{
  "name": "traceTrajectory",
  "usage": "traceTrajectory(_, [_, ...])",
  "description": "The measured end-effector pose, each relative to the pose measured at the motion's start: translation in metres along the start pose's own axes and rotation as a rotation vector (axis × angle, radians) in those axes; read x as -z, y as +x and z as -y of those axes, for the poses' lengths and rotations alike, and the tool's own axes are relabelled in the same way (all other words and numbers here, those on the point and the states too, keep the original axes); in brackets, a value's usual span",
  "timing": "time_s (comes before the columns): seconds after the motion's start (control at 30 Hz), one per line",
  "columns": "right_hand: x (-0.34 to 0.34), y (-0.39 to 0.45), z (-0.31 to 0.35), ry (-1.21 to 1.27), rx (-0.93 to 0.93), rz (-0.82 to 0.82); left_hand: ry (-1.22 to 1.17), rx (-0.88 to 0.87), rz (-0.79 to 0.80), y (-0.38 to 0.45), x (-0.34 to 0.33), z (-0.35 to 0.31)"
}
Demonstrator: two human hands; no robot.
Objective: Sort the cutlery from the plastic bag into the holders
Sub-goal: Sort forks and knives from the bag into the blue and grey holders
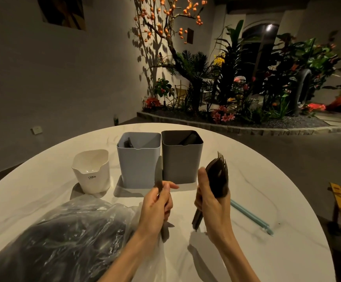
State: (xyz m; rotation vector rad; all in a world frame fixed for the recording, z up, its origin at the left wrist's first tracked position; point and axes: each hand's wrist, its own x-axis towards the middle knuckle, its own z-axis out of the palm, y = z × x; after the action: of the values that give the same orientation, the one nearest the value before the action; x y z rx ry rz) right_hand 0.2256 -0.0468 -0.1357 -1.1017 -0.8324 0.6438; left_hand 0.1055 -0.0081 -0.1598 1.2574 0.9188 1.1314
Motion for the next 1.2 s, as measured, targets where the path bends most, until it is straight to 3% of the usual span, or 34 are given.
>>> traceTrajectory(0.07, [-0.003,-0.005,-0.003,0.025,-0.019,0.058,-0.037,0.015,-0.022,-0.001,0.001,0.001])
traceTrajectory(0.17, [-0.016,-0.01,-0.019,-0.126,-0.071,0.188,-0.086,0.068,-0.085,0.0,0.001,0.0])
traceTrajectory(0.33, [-0.026,-0.012,-0.029,-0.214,-0.185,0.165,-0.167,0.069,-0.093,0.0,0.006,-0.011])
traceTrajectory(0.57, [-0.094,0.06,0.084,-0.055,0.094,0.356,-0.19,-0.062,-0.087,0.036,0.035,-0.084])
traceTrajectory(0.67, [-0.136,0.097,0.102,-0.007,0.082,0.441,-0.149,-0.106,-0.16,0.059,0.059,-0.107])
traceTrajectory(0.87, [-0.189,0.143,0.06,-0.084,-0.078,0.453,0.022,-0.054,-0.245,0.093,0.099,-0.111])
traceTrajectory(1.03, [-0.201,0.148,0.026,-0.272,-0.129,0.521,0.207,-0.035,-0.278,0.104,0.118,-0.096])
traceTrajectory(1.2, [-0.197,0.15,0.021,-0.389,-0.106,0.557,0.205,-0.019,-0.315,0.109,0.123,-0.085])
